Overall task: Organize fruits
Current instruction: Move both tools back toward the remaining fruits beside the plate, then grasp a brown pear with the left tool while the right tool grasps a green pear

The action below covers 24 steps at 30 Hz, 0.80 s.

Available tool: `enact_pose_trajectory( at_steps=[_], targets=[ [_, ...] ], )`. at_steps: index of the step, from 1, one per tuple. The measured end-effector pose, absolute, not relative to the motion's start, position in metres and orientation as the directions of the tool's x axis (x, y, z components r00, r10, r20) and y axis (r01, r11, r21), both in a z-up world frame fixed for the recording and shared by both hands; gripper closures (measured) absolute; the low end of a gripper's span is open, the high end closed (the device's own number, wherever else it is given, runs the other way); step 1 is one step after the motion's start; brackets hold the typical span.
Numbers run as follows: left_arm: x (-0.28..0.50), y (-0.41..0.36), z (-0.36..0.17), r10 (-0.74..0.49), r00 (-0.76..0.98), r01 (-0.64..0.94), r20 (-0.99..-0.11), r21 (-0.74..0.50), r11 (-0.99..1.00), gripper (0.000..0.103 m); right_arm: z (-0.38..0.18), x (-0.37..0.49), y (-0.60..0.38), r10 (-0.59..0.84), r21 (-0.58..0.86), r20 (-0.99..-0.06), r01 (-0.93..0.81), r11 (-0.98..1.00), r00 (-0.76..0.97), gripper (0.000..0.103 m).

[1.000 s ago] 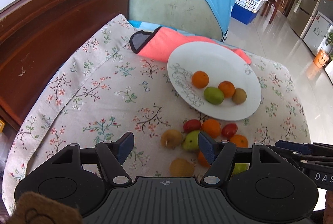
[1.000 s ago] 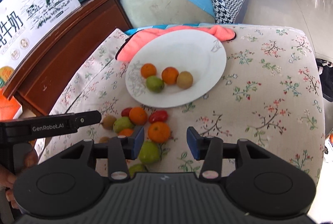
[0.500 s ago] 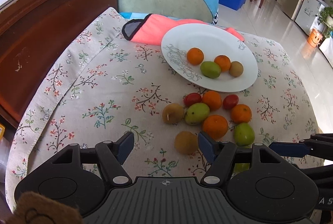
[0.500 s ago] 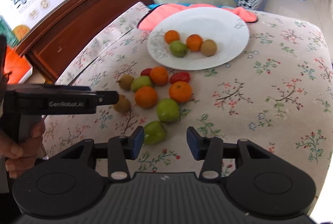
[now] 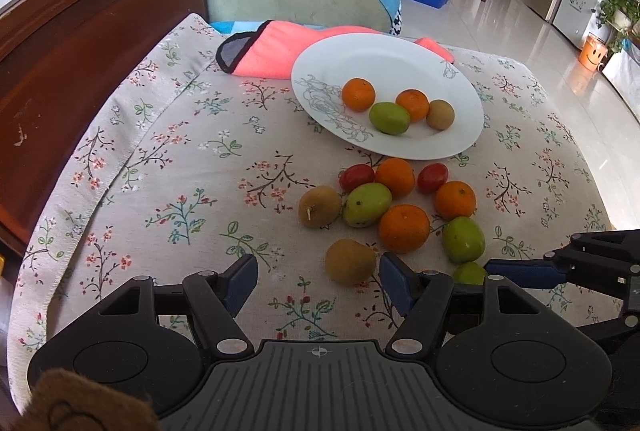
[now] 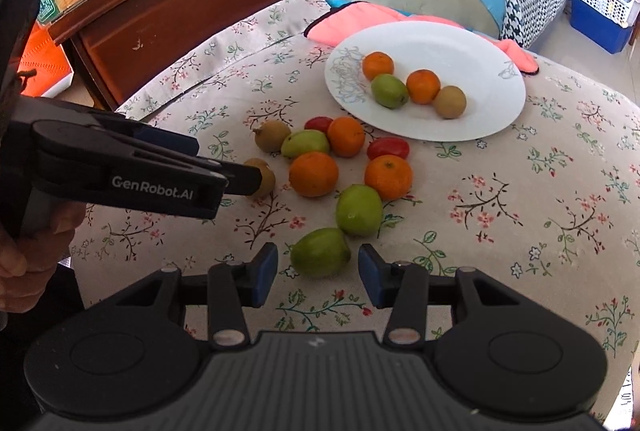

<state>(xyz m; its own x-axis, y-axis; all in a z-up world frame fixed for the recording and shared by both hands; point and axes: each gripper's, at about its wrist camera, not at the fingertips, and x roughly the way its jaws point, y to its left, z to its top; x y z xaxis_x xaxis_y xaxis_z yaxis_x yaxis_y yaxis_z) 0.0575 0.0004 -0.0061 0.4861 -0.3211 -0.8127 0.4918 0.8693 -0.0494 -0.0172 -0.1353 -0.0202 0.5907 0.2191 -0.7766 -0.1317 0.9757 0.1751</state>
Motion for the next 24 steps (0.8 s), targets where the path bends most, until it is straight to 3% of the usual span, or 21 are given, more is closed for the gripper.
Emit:
enact_pose_trajectory(
  at_steps=[4,9,13,18,24],
  targets=[
    [0.059,-0.003,-0.011,-0.329,0.469,0.498,-0.820,-0.062,0.865,0.037,-0.024,-0.015,-0.131,0.201,0.145,-0.781,-0.141,0.979,0.591,0.069],
    [0.058,-0.007,-0.015,-0.330,0.462,0.507,-0.823,-0.060,0.860,0.041,-0.022,-0.017,-0.130,0.198,0.133,-0.783,-0.152,0.979,0.589,0.069],
    [0.059,-0.009,-0.020,-0.337,0.446,0.510,-0.829,-0.074,0.857,0.054,-0.018,-0.017,-0.135,0.207,0.155,-0.781,-0.138,0.978,0.589,0.069],
    [0.058,-0.012,-0.021,-0.346,0.453,0.518,-0.822,-0.073,0.852,0.060,-0.014,-0.017,-0.141,0.215,0.178,-0.778,-0.120,0.977,0.590,0.069],
    [0.058,-0.013,-0.020,-0.367,0.453,0.524,-0.813,-0.090,0.847,0.075,-0.012,-0.015,-0.149,0.206,0.198,-0.780,-0.078,0.977,0.592,0.069]
  ],
)
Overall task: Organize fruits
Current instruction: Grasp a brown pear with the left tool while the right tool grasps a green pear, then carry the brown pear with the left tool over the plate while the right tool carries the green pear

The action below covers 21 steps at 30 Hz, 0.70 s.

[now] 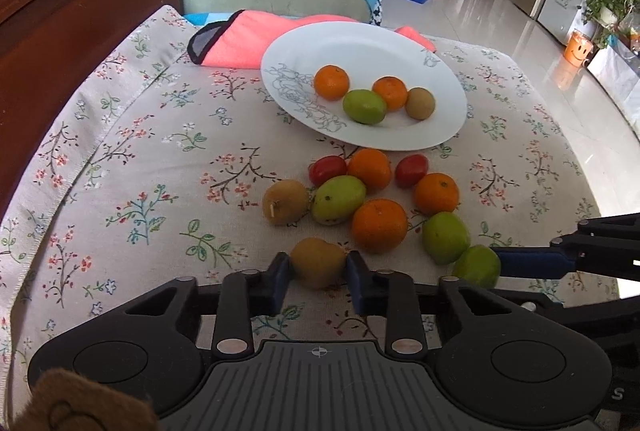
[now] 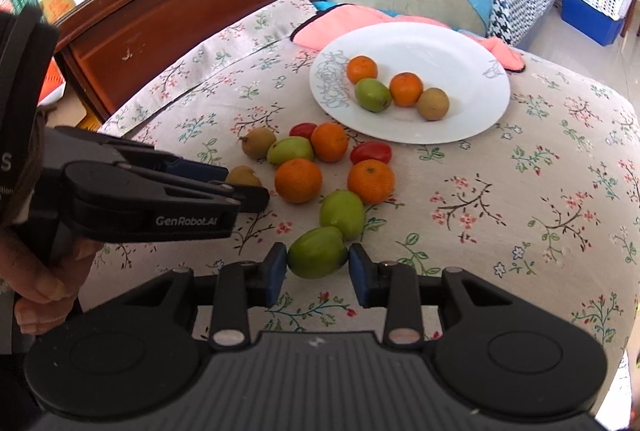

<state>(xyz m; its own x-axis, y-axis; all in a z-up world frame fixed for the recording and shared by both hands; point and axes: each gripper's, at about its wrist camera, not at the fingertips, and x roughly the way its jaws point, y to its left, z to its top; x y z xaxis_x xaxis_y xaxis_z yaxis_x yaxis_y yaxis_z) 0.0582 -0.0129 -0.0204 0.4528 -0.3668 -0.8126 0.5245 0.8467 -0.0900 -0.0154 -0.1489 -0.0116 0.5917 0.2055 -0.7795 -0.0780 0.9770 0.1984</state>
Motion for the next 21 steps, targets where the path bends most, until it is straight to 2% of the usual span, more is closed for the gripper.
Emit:
enact_pose_trajectory(
  at_steps=[5,21],
  targets=[
    [0.054,-0.017,-0.020,-0.354,0.468,0.532,-0.810,-0.062,0.845,0.076,-0.010,-0.013,-0.157,0.211,0.231,-0.778,-0.042,0.972,0.591,0.069],
    [0.051,-0.018,0.005,-0.404,0.502,0.524,-0.765,-0.103,0.845,0.076,0.002,-0.011,-0.167,0.219,0.265,-0.748,-0.020,0.964,0.627,0.069]
  ],
)
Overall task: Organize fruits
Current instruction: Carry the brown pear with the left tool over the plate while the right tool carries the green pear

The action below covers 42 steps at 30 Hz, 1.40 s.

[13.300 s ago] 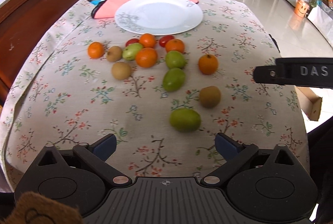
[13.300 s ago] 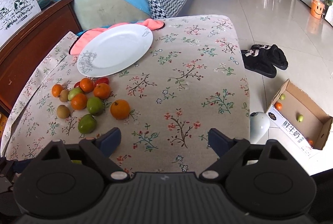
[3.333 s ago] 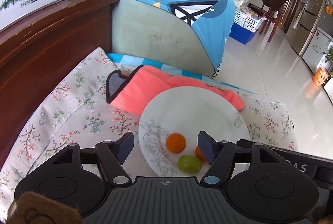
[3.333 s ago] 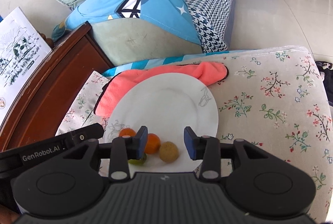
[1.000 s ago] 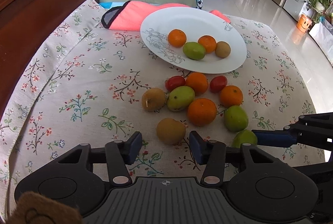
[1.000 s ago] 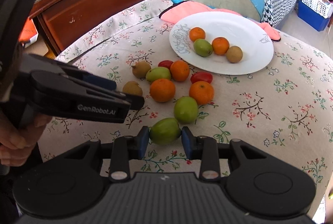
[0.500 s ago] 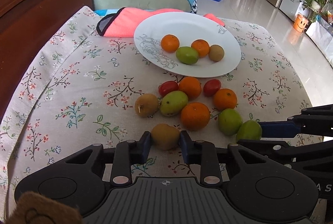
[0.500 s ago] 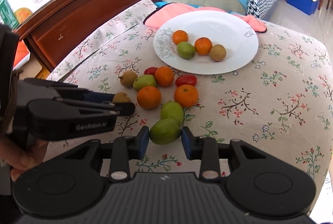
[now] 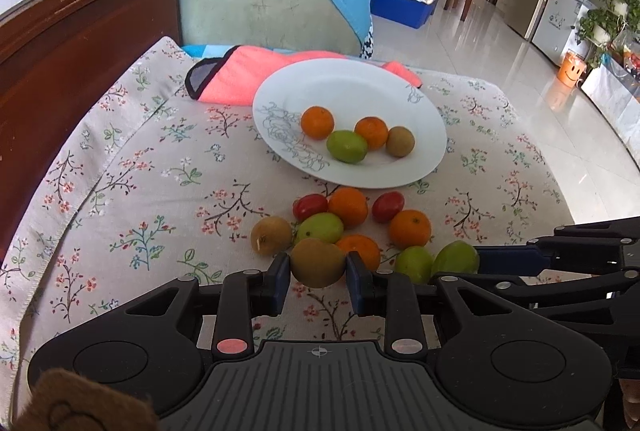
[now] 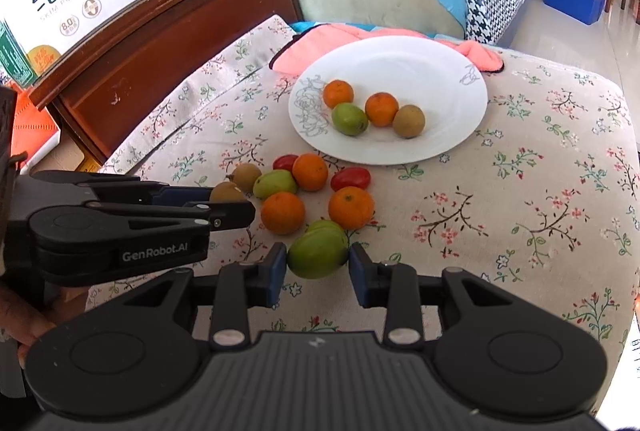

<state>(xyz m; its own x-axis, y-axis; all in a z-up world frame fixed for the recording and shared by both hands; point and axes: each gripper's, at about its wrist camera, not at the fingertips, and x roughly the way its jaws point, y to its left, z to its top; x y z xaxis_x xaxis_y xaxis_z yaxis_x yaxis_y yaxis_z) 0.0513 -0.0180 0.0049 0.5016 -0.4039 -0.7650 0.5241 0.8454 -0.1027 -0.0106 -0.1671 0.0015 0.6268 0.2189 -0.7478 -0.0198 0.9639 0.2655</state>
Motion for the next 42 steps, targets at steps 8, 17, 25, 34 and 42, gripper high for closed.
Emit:
enact_pose_trajectory(
  at_steps=[8,17,25,34,42],
  targets=[
    [0.055,-0.020,0.019,-0.426,0.529,0.514,-0.734,-0.123,0.849,0.076,0.011,-0.008,-0.175,0.211,0.276,-0.724,-0.005,0.961,0.657,0.069],
    [0.059,-0.028,0.033,-0.442,0.548,0.509,-0.710,-0.136,0.850,0.076,0.020,-0.003,-0.178,0.208,0.275,-0.705,-0.009,0.961,0.678,0.069],
    [0.073,-0.038,0.043,-0.422,0.583,0.487,-0.695,-0.117,0.865,0.076,0.031,0.009,-0.187,0.183,0.266,-0.685,0.009,0.964,0.706,0.069],
    [0.106,-0.055,0.053,-0.421,0.610,0.484,-0.672,-0.105,0.869,0.076,0.041,0.032,-0.202,0.175,0.295,-0.651,0.034,0.955,0.738,0.069],
    [0.156,-0.067,0.040,-0.423,0.603,0.435,-0.677,-0.166,0.885,0.076,0.037,0.066,-0.229,0.150,0.330,-0.630,0.088,0.940,0.762,0.069]
  ],
)
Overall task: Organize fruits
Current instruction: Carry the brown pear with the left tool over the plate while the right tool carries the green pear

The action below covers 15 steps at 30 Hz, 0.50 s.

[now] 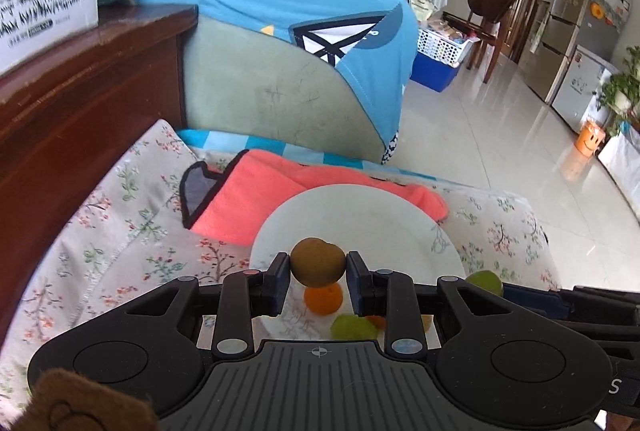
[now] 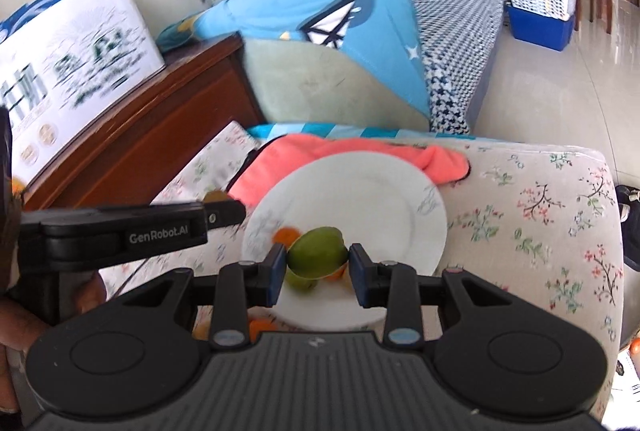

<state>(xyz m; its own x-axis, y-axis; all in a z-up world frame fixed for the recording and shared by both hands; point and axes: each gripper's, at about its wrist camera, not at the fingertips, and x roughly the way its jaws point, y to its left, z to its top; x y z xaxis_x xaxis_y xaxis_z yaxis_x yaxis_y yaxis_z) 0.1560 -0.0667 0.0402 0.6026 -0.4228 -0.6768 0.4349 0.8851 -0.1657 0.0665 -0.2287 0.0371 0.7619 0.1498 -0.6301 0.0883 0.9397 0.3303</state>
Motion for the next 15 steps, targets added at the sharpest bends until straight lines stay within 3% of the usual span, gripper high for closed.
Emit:
enact_pose_trajectory(
  at_steps=[15],
  targets=[
    [0.189,-0.098,0.011,-0.423,0.562,0.415,-0.711,-0.200,0.888,0.075,0.004,0.102,-0.259,0.119,0.367,-0.669,0.187,0.911,0.733,0.069]
  ],
)
